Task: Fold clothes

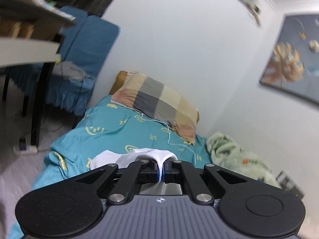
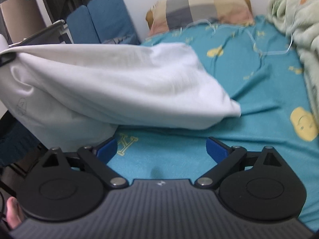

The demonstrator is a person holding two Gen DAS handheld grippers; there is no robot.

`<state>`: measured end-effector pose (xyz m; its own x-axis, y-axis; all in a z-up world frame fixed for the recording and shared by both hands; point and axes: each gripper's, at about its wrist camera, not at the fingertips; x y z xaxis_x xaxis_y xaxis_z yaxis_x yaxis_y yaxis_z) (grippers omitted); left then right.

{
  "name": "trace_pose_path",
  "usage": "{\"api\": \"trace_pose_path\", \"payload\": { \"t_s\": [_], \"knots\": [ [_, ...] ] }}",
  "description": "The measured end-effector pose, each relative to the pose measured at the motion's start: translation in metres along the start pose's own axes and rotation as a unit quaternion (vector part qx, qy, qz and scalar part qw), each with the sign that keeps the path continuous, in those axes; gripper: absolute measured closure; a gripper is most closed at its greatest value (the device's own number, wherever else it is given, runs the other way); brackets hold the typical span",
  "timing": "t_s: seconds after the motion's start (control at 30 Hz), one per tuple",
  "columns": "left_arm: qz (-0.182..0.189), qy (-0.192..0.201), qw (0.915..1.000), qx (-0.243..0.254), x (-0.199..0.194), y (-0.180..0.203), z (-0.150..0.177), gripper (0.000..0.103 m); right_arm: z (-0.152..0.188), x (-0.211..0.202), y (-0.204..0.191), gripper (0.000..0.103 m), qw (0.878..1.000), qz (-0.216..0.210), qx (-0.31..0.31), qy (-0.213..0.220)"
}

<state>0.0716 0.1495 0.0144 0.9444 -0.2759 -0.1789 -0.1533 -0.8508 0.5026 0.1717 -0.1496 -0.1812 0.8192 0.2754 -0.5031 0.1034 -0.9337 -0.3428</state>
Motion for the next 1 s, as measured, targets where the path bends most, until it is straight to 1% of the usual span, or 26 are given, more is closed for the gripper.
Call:
{"api": "trace_pose_path", "payload": {
  "t_s": [0.03, 0.07, 0.1, 0.13, 0.2, 0.23, 0.27, 0.3, 0.33, 0.37, 0.4, 0.43, 0.47, 0.57, 0.7, 0.83, 0.9, 1.0],
  "knots": [
    [0.0, 0.002, 1.0, -0.007, -0.001, -0.004, -0.001, 0.1, 0.0, 0.006, 0.001, 0.01, 1.0, 0.002, 0.005, -0.005],
    [0.001, 0.002, 0.9999, -0.013, -0.001, -0.007, -0.002, 0.1, 0.0, 0.012, 0.003, 0.014, 1.0, 0.005, 0.009, -0.009],
    [0.002, 0.001, 0.9999, -0.017, 0.0, -0.01, -0.003, 0.1, -0.002, 0.02, 0.005, 0.021, 1.0, 0.011, 0.016, -0.011],
    [0.002, 0.001, 0.9998, -0.018, 0.002, -0.013, -0.003, 0.1, -0.005, 0.027, 0.009, 0.024, 0.999, 0.019, 0.024, -0.01],
    [-0.005, 0.0, 0.9997, -0.023, 0.006, -0.019, -0.003, 0.1, -0.013, 0.038, 0.02, 0.026, 0.998, 0.034, 0.047, 0.0],
    [-0.009, -0.002, 0.9996, -0.027, 0.009, -0.022, -0.003, 0.1, -0.016, 0.042, 0.025, 0.028, 0.998, 0.034, 0.056, 0.004],
    [-0.013, -0.005, 0.9994, -0.033, 0.015, -0.027, -0.003, 0.1, -0.018, 0.045, 0.028, 0.036, 0.998, 0.026, 0.06, 0.008],
    [-0.017, -0.007, 0.999, -0.04, 0.02, -0.032, -0.004, 0.1, -0.021, 0.047, 0.03, 0.049, 0.998, 0.019, 0.062, 0.015],
    [-0.02, -0.008, 0.9987, -0.047, 0.023, -0.035, -0.005, 0.1, -0.024, 0.047, 0.032, 0.057, 0.997, 0.014, 0.067, 0.024],
    [-0.022, -0.008, 0.9984, -0.051, 0.027, -0.037, -0.007, 0.1, -0.026, 0.046, 0.033, 0.072, 0.997, 0.01, 0.072, 0.034],
    [-0.024, -0.009, 0.9981, -0.056, 0.031, -0.04, -0.008, 0.1, -0.028, 0.044, 0.033, 0.08, 0.996, 0.005, 0.077, 0.044],
    [-0.026, -0.008, 0.998, -0.057, 0.033, -0.04, -0.009, 0.1, -0.031, 0.04, 0.033, 0.082, 0.995, 0.0, 0.08, 0.054],
    [-0.027, -0.006, 0.9981, -0.055, 0.034, -0.04, -0.01, 0.1, -0.034, 0.035, 0.032, 0.088, 0.994, -0.005, 0.082, 0.066],
    [-0.029, -0.001, 0.9981, -0.055, 0.034, -0.039, -0.012, 0.1, -0.046, 0.015, 0.032, 0.091, 0.988, -0.032, 0.098, 0.111],
    [-0.022, 0.014, 0.9977, -0.063, 0.028, -0.038, -0.014, 0.1, -0.067, -0.031, 0.015, 0.093, 0.976, -0.082, 0.077, 0.185],
    [-0.001, 0.048, 0.9961, -0.074, 0.016, -0.035, -0.022, 0.1, -0.087, -0.077, -0.002, 0.093, 0.955, -0.132, 0.055, 0.258],
    [0.001, 0.066, 0.9953, -0.071, 0.01, -0.035, -0.025, 0.1, -0.096, -0.099, -0.009, 0.093, 0.943, -0.156, 0.045, 0.29],
    [0.0, 0.066, 0.9952, -0.073, 0.01, -0.036, -0.026, 0.1, -0.109, -0.118, -0.009, 0.093, 0.931, -0.183, 0.041, 0.314]
  ]
}}
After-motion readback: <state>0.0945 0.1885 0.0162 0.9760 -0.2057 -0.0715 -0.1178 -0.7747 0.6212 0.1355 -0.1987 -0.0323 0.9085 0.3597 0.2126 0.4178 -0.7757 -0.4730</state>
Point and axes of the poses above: each gripper's, at about its wrist camera, not at the fingertips, and x roughly the way its jaws point, y to its right, z to its underside, and after that the axes turned 7 degrees about y, right-handed
